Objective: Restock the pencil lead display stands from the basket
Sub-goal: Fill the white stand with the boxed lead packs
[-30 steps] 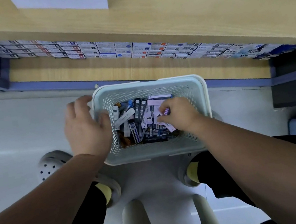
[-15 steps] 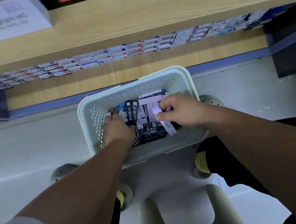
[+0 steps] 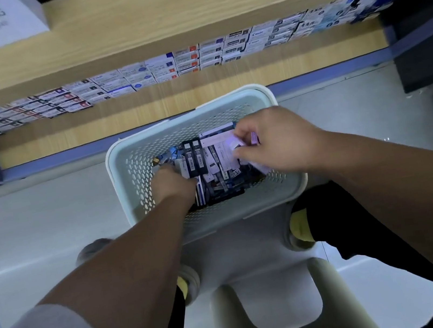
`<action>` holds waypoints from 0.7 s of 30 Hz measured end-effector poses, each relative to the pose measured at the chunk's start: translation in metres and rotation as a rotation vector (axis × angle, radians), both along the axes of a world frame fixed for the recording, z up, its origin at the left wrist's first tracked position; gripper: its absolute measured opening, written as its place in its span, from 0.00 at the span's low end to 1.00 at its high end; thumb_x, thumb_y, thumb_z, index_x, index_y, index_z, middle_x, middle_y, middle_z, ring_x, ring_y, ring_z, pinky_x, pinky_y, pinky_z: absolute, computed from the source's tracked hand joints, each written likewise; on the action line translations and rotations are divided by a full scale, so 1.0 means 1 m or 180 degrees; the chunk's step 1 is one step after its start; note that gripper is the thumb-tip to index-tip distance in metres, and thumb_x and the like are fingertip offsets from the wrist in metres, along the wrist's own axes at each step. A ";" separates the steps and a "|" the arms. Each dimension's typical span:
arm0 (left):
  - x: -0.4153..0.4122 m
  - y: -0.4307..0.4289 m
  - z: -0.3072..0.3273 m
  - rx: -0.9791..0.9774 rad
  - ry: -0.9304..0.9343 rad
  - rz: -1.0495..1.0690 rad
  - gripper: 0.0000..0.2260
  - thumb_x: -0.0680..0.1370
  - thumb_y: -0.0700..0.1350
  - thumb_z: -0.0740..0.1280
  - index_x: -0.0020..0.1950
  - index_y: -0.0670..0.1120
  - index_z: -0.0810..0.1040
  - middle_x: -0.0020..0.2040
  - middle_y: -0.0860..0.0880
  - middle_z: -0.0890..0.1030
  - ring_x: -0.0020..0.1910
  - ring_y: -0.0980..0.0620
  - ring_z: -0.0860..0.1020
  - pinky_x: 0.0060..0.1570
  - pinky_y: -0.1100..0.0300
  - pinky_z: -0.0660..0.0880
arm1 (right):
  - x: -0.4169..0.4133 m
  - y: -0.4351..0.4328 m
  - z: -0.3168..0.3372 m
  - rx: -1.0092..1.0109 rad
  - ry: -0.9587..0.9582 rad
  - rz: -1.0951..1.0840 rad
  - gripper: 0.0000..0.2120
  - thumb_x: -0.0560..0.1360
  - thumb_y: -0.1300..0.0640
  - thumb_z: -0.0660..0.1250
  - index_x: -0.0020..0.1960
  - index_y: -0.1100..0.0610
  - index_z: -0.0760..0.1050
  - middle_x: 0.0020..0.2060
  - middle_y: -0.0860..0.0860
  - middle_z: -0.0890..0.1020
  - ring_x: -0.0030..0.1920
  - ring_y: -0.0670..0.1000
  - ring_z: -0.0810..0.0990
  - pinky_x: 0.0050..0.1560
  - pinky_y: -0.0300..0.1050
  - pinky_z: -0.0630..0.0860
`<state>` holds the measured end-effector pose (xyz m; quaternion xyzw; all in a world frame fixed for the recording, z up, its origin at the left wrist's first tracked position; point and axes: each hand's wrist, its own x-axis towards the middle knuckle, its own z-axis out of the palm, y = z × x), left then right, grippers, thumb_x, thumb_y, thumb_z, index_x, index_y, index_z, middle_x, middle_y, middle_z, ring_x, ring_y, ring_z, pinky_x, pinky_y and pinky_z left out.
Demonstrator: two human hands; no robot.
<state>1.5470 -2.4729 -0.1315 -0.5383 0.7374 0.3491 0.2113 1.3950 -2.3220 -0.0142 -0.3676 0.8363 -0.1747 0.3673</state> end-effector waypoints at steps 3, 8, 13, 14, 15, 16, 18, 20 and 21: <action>-0.001 -0.004 -0.001 0.0187 0.0027 0.0102 0.15 0.74 0.41 0.75 0.58 0.42 0.79 0.52 0.46 0.80 0.45 0.48 0.76 0.46 0.59 0.75 | -0.010 0.007 0.006 -0.0008 0.0656 0.0141 0.09 0.77 0.51 0.69 0.40 0.53 0.75 0.34 0.47 0.78 0.36 0.52 0.76 0.36 0.45 0.69; 0.006 -0.009 -0.002 0.0553 0.0282 0.0868 0.17 0.75 0.35 0.68 0.64 0.39 0.77 0.44 0.41 0.82 0.32 0.50 0.77 0.28 0.63 0.73 | -0.023 0.022 0.008 -0.0147 -0.0133 -0.0800 0.09 0.70 0.58 0.74 0.34 0.54 0.76 0.24 0.43 0.73 0.26 0.44 0.70 0.30 0.38 0.68; 0.009 -0.006 -0.003 0.0873 0.0328 0.0995 0.25 0.78 0.37 0.64 0.75 0.41 0.65 0.58 0.39 0.81 0.39 0.47 0.80 0.33 0.61 0.72 | -0.023 0.027 -0.002 -0.0319 -0.0544 -0.1453 0.06 0.68 0.62 0.75 0.34 0.57 0.79 0.24 0.43 0.72 0.26 0.43 0.67 0.29 0.33 0.66; 0.008 -0.004 -0.004 0.0885 0.0312 0.0973 0.25 0.76 0.39 0.64 0.74 0.41 0.66 0.60 0.38 0.80 0.40 0.45 0.80 0.34 0.59 0.74 | -0.022 0.027 -0.003 -0.0355 -0.0539 -0.1462 0.08 0.68 0.62 0.74 0.33 0.55 0.78 0.23 0.43 0.72 0.26 0.43 0.67 0.29 0.33 0.66; 0.007 -0.002 -0.004 0.0882 0.0267 0.0916 0.26 0.75 0.41 0.65 0.73 0.41 0.67 0.61 0.38 0.79 0.42 0.43 0.80 0.37 0.56 0.77 | -0.021 0.027 -0.003 -0.0379 -0.0524 -0.1450 0.09 0.68 0.62 0.74 0.32 0.54 0.78 0.23 0.43 0.72 0.26 0.43 0.67 0.29 0.32 0.65; 0.006 0.001 -0.003 0.0872 0.0212 0.0824 0.28 0.75 0.42 0.67 0.74 0.41 0.67 0.60 0.39 0.79 0.47 0.41 0.81 0.41 0.53 0.78 | -0.021 0.027 -0.004 -0.0403 -0.0506 -0.1436 0.11 0.68 0.63 0.74 0.32 0.53 0.77 0.23 0.42 0.71 0.26 0.43 0.67 0.29 0.31 0.65; 0.003 0.006 -0.004 0.0766 0.0112 0.0606 0.36 0.74 0.45 0.75 0.78 0.41 0.62 0.71 0.40 0.73 0.63 0.40 0.77 0.57 0.53 0.76 | -0.019 0.027 -0.005 -0.0445 -0.0484 -0.1425 0.12 0.69 0.63 0.74 0.31 0.52 0.76 0.23 0.43 0.71 0.26 0.42 0.66 0.29 0.31 0.65; -0.001 0.008 -0.004 0.0579 0.0053 0.0299 0.43 0.71 0.49 0.79 0.79 0.41 0.60 0.76 0.43 0.68 0.72 0.42 0.70 0.66 0.53 0.71 | -0.017 0.028 -0.007 -0.0450 -0.0456 -0.1450 0.09 0.68 0.63 0.74 0.33 0.55 0.77 0.24 0.44 0.71 0.26 0.42 0.66 0.30 0.32 0.65; -0.002 0.008 -0.005 0.0508 0.0027 0.0152 0.44 0.70 0.49 0.79 0.79 0.40 0.60 0.76 0.43 0.68 0.72 0.43 0.70 0.66 0.54 0.70 | -0.016 0.028 -0.007 -0.0459 -0.0439 -0.1474 0.08 0.68 0.63 0.74 0.34 0.55 0.78 0.24 0.44 0.72 0.25 0.42 0.67 0.30 0.32 0.66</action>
